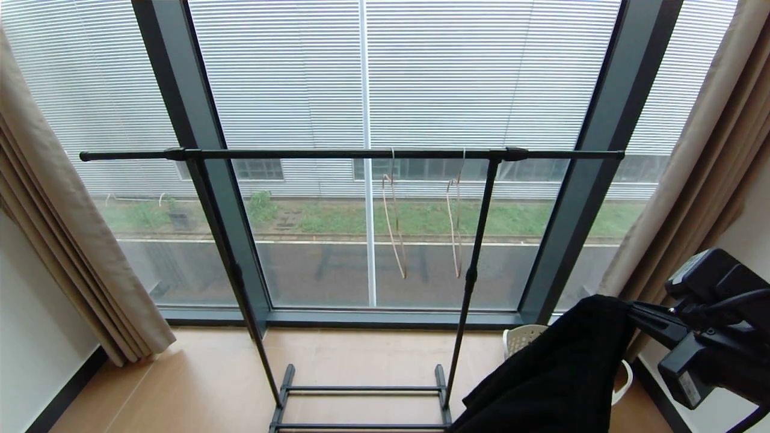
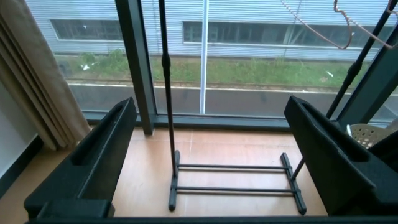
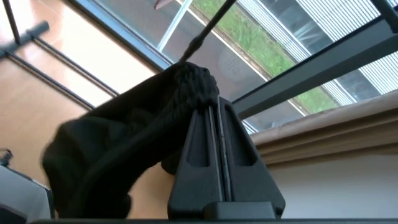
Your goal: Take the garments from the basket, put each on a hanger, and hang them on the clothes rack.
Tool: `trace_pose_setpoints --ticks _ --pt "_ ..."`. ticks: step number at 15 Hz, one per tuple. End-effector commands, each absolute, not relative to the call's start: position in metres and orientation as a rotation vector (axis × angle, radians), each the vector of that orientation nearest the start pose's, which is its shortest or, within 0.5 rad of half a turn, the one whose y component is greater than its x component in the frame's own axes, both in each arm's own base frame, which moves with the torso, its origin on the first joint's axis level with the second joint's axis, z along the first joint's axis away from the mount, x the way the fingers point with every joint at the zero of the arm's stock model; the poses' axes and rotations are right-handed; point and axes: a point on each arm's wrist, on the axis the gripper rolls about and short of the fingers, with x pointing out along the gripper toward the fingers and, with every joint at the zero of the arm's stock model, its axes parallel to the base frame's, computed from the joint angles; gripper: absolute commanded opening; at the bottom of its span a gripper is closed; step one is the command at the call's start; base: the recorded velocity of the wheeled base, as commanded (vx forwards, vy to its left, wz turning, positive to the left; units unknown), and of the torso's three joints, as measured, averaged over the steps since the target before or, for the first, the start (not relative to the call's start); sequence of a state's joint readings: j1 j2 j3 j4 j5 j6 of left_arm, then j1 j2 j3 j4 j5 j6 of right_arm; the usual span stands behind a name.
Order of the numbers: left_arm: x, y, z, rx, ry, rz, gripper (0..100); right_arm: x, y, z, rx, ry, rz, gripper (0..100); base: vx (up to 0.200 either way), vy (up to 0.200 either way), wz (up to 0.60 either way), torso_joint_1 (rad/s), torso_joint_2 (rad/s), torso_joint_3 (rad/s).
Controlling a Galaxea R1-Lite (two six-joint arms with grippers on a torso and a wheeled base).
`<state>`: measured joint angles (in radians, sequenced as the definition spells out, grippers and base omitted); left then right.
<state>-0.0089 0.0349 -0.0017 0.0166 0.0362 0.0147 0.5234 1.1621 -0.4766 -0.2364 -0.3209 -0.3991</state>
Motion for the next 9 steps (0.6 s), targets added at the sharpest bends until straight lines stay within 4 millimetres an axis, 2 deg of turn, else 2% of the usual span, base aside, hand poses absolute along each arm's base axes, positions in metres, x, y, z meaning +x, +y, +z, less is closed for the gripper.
trace_pose_setpoints --ticks 1,3,5,7,9 --pt "-0.005 0.001 0.078 0.020 0.253 0.019 100 0.140 0.073 0.171 -0.626 0.397 0.292 0 0.000 0.000 0.00 0.000 0.00 0.000" --pt "0.006 0.001 0.079 0.001 0.390 0.015 100 0.137 0.073 0.161 -0.711 0.420 0.329 0 0.000 0.000 0.00 0.000 0.00 0.000" --pt "0.010 0.000 0.078 0.015 0.443 -0.047 100 0.138 0.079 0.161 -0.719 0.411 0.356 0 0.000 0.000 0.00 0.000 0.00 0.000" --pt "0.010 -0.002 0.079 0.031 0.438 -0.159 100 0.140 0.089 0.158 -0.726 0.407 0.401 0 0.000 0.000 0.00 0.000 0.00 0.000" --pt "0.021 -0.009 0.097 0.024 0.469 -0.414 100 0.143 0.096 0.160 -0.687 0.368 0.410 0 0.000 0.000 0.00 0.000 0.00 0.000"
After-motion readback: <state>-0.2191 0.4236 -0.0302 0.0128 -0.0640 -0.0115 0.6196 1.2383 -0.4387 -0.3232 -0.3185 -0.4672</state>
